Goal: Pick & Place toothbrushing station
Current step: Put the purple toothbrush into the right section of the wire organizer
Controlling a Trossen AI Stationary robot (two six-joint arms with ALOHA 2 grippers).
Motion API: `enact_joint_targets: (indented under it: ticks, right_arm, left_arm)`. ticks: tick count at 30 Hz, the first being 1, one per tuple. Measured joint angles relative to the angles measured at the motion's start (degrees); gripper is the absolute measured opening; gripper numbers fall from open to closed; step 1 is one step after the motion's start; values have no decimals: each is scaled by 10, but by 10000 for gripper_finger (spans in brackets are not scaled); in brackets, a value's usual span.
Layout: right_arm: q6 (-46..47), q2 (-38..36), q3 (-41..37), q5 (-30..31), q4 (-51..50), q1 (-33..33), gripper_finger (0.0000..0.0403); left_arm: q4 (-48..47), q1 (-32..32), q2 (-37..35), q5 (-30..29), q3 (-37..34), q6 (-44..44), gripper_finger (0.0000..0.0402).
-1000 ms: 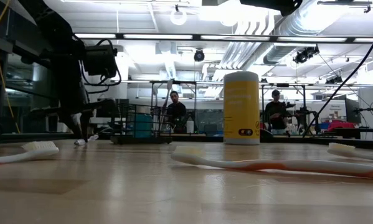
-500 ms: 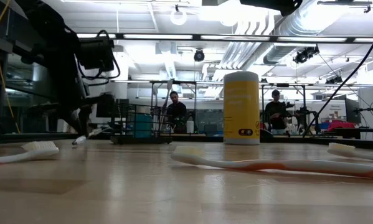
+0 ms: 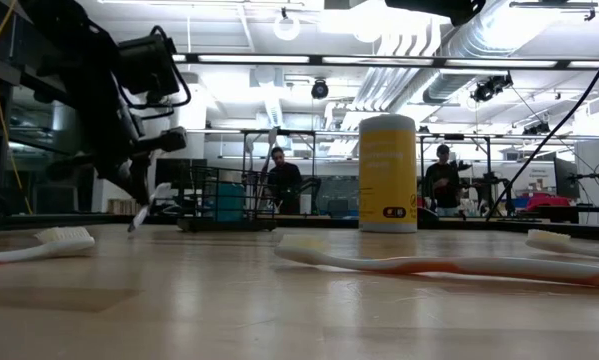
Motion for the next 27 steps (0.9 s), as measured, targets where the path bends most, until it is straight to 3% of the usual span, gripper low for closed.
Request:
enact_joint_targets:
  ticks: [14,27]
  right_arm:
    - [0,0,0,0,0,0,252]
    - [2,0,0,0,0,0,252]
  left_arm:
    - [-55,42,9,67,1,-17,2]
    - [-3,43,26,55,1,26,2]
